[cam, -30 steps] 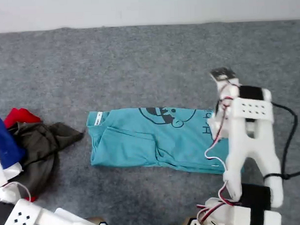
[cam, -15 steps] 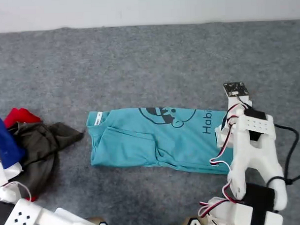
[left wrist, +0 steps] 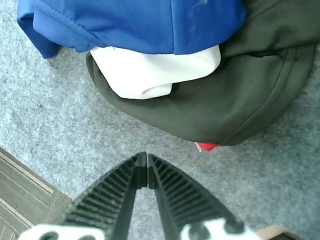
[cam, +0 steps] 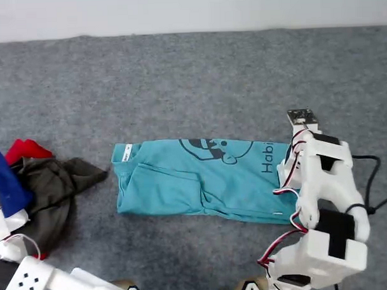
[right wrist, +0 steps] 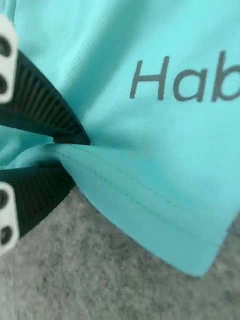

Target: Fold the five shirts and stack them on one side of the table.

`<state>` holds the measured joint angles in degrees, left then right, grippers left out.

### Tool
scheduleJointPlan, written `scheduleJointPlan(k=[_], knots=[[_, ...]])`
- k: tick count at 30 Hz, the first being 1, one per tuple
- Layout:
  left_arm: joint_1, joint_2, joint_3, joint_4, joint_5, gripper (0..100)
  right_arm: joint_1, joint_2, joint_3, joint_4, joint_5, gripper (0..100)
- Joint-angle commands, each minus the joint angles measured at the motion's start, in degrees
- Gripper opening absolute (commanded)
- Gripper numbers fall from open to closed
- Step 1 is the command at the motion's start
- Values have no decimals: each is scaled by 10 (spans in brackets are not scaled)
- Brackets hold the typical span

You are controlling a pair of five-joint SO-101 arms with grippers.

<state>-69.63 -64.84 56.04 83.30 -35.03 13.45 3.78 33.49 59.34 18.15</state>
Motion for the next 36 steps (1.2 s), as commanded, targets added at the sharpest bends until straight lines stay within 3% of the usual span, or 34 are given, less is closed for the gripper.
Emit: scheduleJointPlan(k=[1, 12, 16, 19, 27, 32, 36], knots=[[3, -4, -3, 4, -2, 15, 8, -44, -9, 22, 10, 9], [3, -4, -3, 4, -2, 15, 199, -93, -71, 30, 233, 10], [3, -4, -3, 4, -2, 15, 253, -41, -162, 38, 272, 10], [3, -4, -3, 4, -2, 15, 273, -4, -250, 100, 282, 10], [3, -4, -2, 4, -2, 15, 218, 1, -379, 329, 294, 10], [3, -4, -2, 4, -1, 15, 147, -71, -381, 409, 287, 10], [3, -4, -3, 4, -1, 15, 78, -124, -381, 432, 242, 10]])
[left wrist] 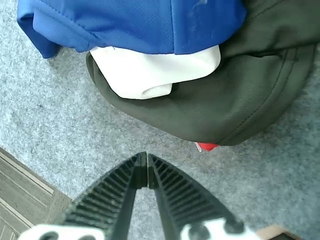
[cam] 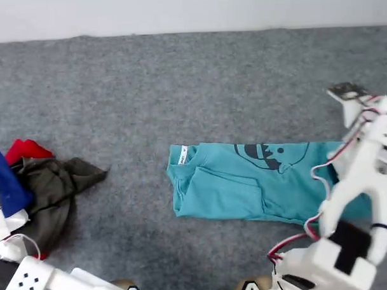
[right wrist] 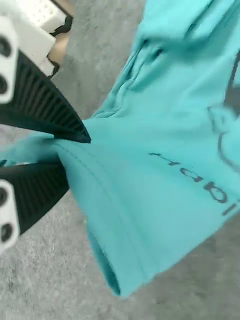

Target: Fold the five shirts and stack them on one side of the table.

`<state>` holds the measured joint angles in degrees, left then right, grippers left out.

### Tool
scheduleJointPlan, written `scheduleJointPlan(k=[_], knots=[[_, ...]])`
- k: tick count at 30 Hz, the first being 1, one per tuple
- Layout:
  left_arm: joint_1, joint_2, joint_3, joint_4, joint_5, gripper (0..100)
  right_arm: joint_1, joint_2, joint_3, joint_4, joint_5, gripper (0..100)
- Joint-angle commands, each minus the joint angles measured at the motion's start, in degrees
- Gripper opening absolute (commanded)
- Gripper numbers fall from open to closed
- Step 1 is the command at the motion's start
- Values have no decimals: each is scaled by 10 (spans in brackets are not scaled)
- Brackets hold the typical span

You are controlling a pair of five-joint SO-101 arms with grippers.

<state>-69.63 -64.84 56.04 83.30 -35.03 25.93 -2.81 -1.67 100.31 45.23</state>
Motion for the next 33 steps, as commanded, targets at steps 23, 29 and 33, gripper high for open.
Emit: scheduleJointPlan(k=[23, 29, 33], knots=[[2, -4, -3, 4, -1, 15, -491, -8, -33, -33, -313, 10], [2, -4, -3, 4, -1, 15, -525, 51, -60, -50, -310, 10], [2, -4, -2, 4, -1, 15, -554, 92, -98, -49, -310, 10]])
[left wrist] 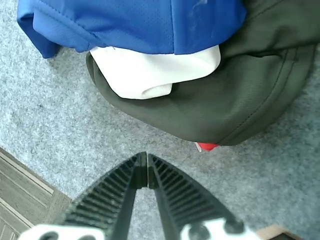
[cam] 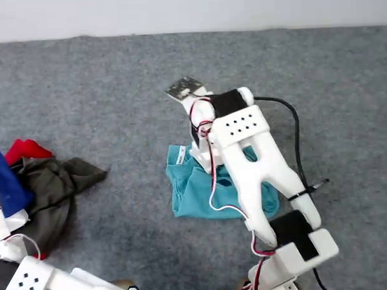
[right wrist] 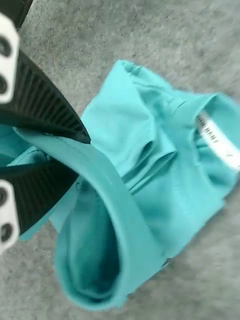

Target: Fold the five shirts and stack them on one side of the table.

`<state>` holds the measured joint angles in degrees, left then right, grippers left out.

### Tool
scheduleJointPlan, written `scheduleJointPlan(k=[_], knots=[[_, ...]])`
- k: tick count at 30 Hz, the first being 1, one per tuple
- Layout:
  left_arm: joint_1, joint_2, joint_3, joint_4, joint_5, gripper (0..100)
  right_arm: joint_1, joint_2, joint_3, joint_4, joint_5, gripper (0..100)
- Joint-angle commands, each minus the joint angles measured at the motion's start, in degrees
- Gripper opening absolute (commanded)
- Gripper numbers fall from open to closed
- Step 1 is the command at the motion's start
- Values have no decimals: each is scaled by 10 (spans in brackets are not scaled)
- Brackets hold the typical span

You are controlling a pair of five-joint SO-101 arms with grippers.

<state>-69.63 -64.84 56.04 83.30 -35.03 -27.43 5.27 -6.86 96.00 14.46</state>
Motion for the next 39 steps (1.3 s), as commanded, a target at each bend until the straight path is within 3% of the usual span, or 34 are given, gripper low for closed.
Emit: scheduleJointPlan(k=[1, 10, 16, 18, 22, 27, 34, 39], knots=[[2, -4, -2, 4, -1, 15, -28, 22, -55, -6, -3, 10], [3, -4, -2, 4, -1, 15, -71, 149, -160, 0, -2, 21], [3, -4, 19, 1, -2, 15, -111, 210, -257, 71, 25, 244], [3, -4, 19, 1, -2, 15, -116, 196, -265, 71, 29, 273], [3, -4, 16, 0, -2, 15, -108, 147, -257, 71, 64, 242], [3, -4, 17, 0, -2, 15, -34, 106, -218, 70, 90, 0], [3, -4, 19, 0, -2, 15, 109, 135, -208, 54, 147, 10], [3, -4, 19, 0, -1, 15, 133, 218, -208, 27, 167, 10]])
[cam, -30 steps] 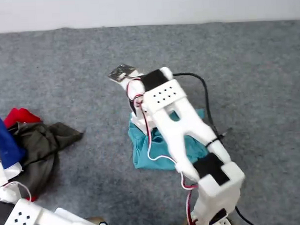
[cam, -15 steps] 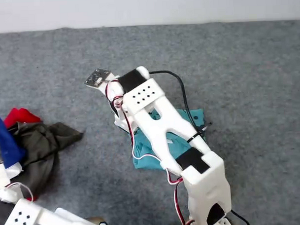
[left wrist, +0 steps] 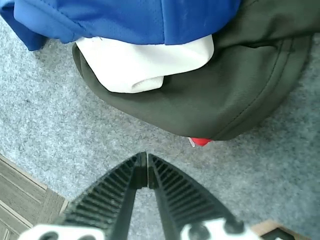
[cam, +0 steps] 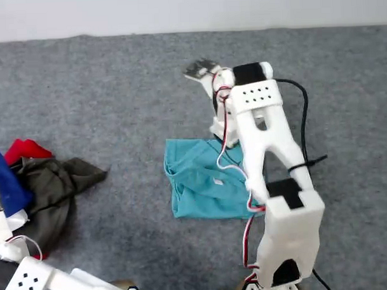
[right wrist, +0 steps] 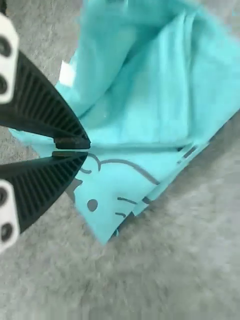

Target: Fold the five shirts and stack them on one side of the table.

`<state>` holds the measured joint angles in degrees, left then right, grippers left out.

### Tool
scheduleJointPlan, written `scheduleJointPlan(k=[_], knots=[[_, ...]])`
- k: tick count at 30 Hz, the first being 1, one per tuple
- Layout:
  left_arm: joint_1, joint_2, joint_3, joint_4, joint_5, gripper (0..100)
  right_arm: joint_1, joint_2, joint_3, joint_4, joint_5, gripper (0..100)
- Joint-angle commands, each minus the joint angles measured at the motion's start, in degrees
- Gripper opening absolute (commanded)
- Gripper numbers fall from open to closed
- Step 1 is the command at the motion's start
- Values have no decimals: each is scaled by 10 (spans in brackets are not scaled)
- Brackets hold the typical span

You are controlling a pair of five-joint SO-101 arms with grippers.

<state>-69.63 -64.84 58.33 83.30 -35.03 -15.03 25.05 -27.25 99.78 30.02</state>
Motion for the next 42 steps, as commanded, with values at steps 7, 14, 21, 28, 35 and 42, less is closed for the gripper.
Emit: scheduleJointPlan(k=[7, 14, 21, 28, 35, 42], knots=[[3, -4, -4, 3, -1, 15, -17, 96, -6, 6, 11, 10], [3, -4, -4, 1, -1, 15, -81, 55, 7, 34, 10, 9], [3, -4, -4, 1, 0, 15, -181, -35, 163, 34, 8, 9], [3, -4, -4, 1, 0, 15, -265, -142, 272, 31, -29, 9], [3, -4, -4, 1, 0, 15, -205, -183, 236, 21, -27, 9], [3, -4, -4, 1, 0, 15, -156, -141, 237, 30, -27, 9]])
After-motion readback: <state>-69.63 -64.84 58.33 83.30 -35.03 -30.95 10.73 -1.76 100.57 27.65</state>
